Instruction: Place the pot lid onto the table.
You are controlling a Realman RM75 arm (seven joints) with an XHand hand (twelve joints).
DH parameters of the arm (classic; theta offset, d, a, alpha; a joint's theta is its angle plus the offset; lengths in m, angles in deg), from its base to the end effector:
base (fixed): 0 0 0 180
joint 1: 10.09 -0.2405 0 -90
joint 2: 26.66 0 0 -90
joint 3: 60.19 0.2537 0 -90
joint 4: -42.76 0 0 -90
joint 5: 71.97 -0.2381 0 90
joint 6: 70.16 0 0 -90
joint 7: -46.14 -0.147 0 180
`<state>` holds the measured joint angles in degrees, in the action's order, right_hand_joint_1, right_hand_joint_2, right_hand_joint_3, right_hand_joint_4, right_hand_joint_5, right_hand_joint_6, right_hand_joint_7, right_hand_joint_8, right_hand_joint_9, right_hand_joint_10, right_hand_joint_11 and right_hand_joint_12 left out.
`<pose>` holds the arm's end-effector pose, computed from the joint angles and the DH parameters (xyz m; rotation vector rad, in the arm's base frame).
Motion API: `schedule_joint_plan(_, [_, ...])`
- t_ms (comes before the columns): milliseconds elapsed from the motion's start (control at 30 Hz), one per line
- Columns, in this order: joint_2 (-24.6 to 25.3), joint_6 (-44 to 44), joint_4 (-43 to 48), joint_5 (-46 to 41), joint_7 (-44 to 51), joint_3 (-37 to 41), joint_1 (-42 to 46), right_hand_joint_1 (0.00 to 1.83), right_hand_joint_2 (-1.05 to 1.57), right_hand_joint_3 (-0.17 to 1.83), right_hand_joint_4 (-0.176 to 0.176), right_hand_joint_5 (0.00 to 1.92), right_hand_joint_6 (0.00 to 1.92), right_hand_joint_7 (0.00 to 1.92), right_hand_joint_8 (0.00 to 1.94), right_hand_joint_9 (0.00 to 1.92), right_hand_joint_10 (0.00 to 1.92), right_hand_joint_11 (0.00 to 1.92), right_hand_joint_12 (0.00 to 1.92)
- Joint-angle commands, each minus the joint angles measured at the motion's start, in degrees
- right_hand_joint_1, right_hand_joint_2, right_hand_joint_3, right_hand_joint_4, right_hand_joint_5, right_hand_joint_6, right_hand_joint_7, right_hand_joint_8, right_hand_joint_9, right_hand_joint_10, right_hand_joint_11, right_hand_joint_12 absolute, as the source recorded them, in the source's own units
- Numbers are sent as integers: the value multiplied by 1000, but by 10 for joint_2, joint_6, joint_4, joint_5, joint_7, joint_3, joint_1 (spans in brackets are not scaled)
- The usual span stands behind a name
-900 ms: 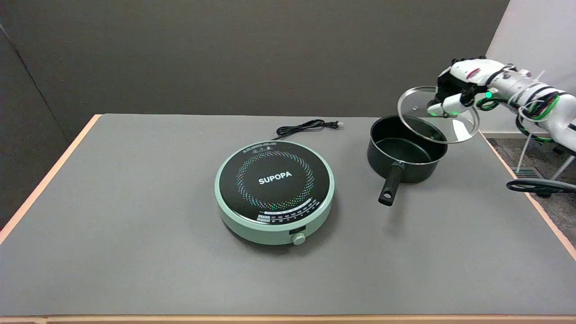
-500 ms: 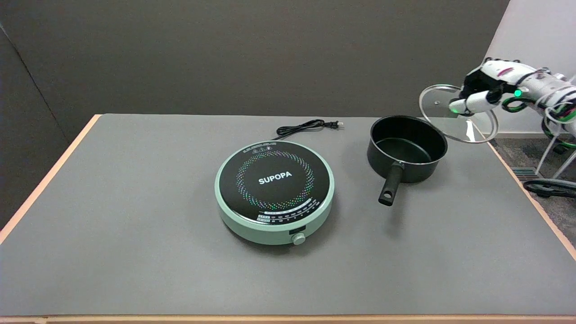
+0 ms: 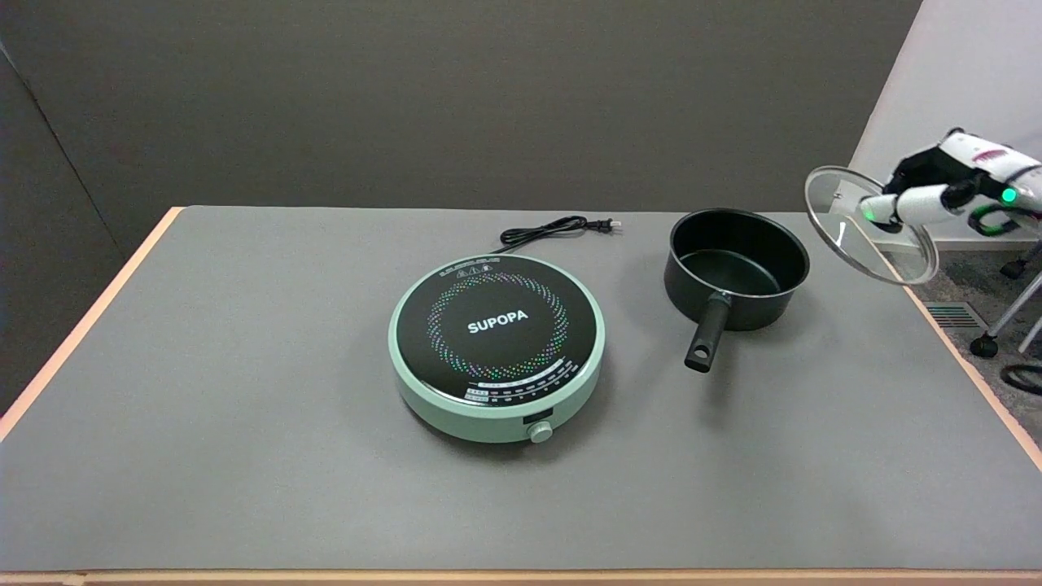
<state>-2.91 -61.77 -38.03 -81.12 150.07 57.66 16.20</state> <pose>-0.1276 -0.3088 0.6174 1.0763 -0.2701 0.1630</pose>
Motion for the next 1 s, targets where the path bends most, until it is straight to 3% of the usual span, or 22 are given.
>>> schedule_joint_plan(33, [155, 7, -178, -22, -21, 271, 304, 1218, 1043, 261, -93, 730, 1346, 1031, 1028, 941, 1147, 625, 1084])
schedule_joint_plan(500, [228, 9, -234, -13, -17, 301, 356, 1220, 1041, 260, -94, 733, 1341, 1035, 1020, 943, 1152, 625, 1094])
schedule_joint_plan(833, [218, 39, -255, 195, 4, 229, 353, 1220, 1037, 266, -94, 736, 1338, 1037, 1019, 939, 1156, 632, 1106])
schedule_joint_plan(1000, [208, 38, -256, 220, 4, 193, 346, 1220, 1036, 267, -94, 736, 1338, 1037, 1019, 937, 1160, 633, 1107])
